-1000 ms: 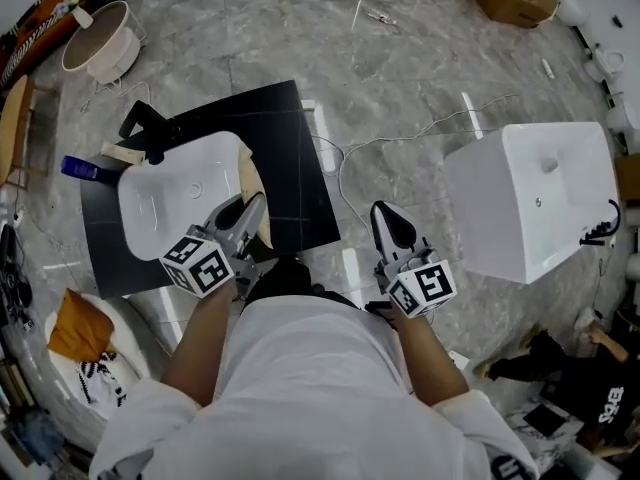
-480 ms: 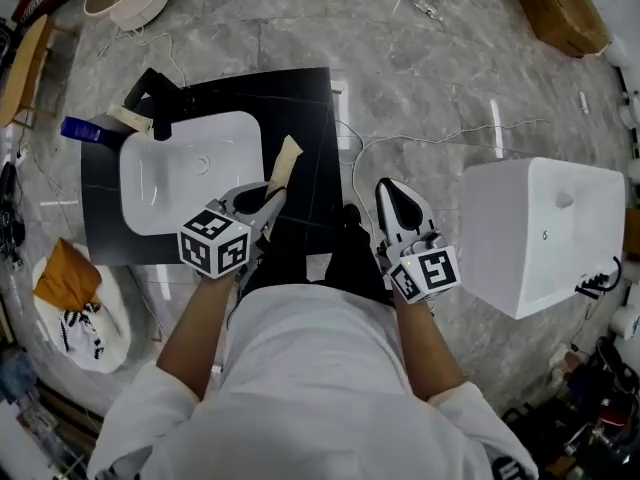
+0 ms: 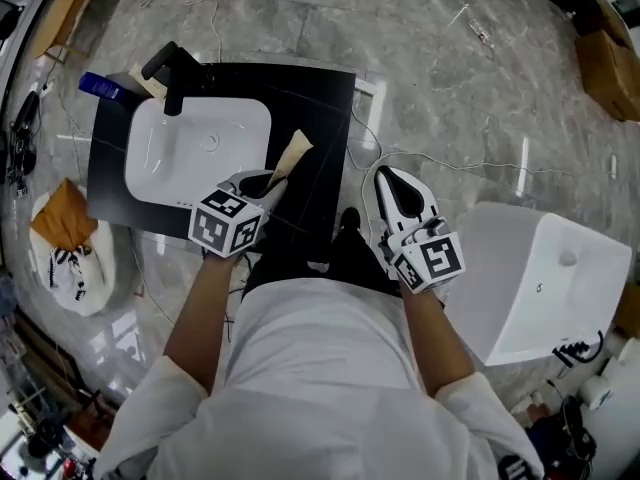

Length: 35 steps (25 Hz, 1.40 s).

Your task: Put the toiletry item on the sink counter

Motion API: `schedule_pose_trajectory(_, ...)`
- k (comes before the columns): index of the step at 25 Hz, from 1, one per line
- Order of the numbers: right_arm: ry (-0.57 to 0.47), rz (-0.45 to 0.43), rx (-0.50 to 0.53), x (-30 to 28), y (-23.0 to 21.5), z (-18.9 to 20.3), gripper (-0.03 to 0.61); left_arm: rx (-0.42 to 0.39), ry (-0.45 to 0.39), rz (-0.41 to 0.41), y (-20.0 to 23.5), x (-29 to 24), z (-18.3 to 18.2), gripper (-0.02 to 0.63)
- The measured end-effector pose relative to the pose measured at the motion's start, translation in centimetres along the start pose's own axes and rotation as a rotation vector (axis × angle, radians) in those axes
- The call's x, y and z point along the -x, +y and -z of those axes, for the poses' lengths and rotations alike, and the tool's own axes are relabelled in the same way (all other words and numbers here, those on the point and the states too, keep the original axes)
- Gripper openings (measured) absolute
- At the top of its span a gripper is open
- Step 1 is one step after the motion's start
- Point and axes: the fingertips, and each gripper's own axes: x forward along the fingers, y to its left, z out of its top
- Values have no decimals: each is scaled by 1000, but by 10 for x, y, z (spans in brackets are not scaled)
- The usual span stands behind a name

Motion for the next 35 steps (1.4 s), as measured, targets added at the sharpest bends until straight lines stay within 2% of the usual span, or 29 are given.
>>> schedule_pose_trajectory(3,14,-40,-6,-10,-7,3,15,40,26,-41,4,-9,8,55)
schedule_pose_trajectory(6,34,-79,-9,-19,-10,8,15,45,77,-90,11,-17,21,55)
schedule_pose_trajectory(11,68,-144,-4,-28,-9,17,15,8,183,-155,21,-27,46,55)
schedule_pose_trajectory(15,90,-161,-14,-28,-7,27,15,-20,240,-170,21,-35,63,55)
schedule_pose_trajectory(18,92,-160,-26,-30,-9,28,15,9,242,-177,25,-41,69,55)
schedule_pose_trajectory(23,114,-168,-31,-31,-9,35,15,130,217,-174,37,-53,76,55)
schedule_pose_trajectory(25,123,-175,-30,-31,-6,39,15,151,213,-178,40,-56,78,55)
schedule_pose_trajectory(35,133,-174,-39,-36,-3,43,15,112,256,-193,49,-65,85,57)
